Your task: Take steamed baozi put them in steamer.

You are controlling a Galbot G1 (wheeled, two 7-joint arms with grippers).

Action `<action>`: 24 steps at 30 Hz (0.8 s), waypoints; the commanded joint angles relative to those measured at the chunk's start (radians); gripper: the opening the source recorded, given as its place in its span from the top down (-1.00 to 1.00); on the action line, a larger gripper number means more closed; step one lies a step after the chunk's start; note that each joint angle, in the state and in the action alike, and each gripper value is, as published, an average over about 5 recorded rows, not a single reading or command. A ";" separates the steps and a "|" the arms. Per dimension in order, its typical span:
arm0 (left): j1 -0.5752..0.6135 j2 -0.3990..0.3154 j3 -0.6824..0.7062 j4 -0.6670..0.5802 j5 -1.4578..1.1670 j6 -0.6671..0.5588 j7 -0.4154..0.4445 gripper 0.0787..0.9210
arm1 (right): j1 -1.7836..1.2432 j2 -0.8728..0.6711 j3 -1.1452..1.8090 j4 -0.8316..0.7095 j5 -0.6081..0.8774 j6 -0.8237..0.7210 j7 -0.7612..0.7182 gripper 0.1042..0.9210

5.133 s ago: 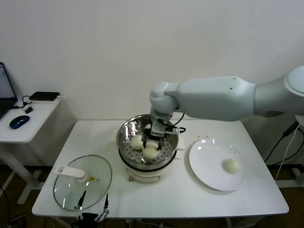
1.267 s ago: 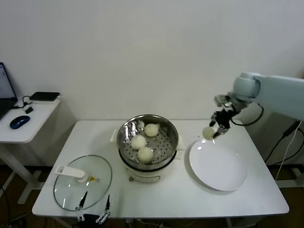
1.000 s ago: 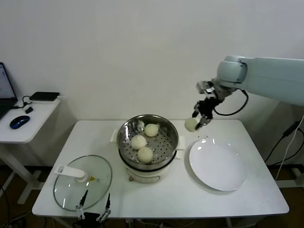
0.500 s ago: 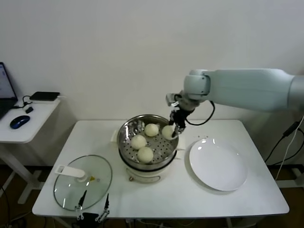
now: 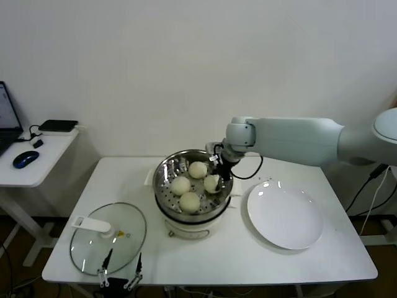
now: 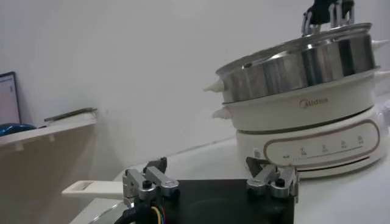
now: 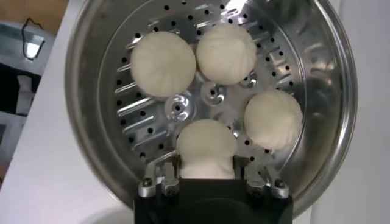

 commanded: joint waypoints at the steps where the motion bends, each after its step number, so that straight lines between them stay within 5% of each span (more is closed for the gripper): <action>1: 0.005 -0.038 -0.001 -0.006 0.002 -0.001 0.000 -0.77 | -0.013 0.004 0.023 -0.021 0.036 -0.001 0.013 -0.28; 6: 0.010 -0.037 -0.004 -0.015 0.002 0.001 0.000 -0.77 | 0.138 -0.054 -0.067 0.046 0.148 0.026 -0.036 -0.63; 11: 0.015 -0.037 -0.003 -0.022 0.002 0.000 0.000 -0.77 | 0.222 -0.176 -0.068 0.089 0.193 0.058 -0.027 -0.75; 18: 0.012 -0.039 0.001 -0.022 0.003 0.000 -0.001 -0.77 | -0.046 -0.469 0.268 0.169 0.222 0.131 0.358 -0.76; 24: 0.010 -0.041 0.004 -0.021 0.010 0.004 -0.001 -0.77 | -0.454 -0.667 0.675 0.312 0.197 0.170 0.510 -0.76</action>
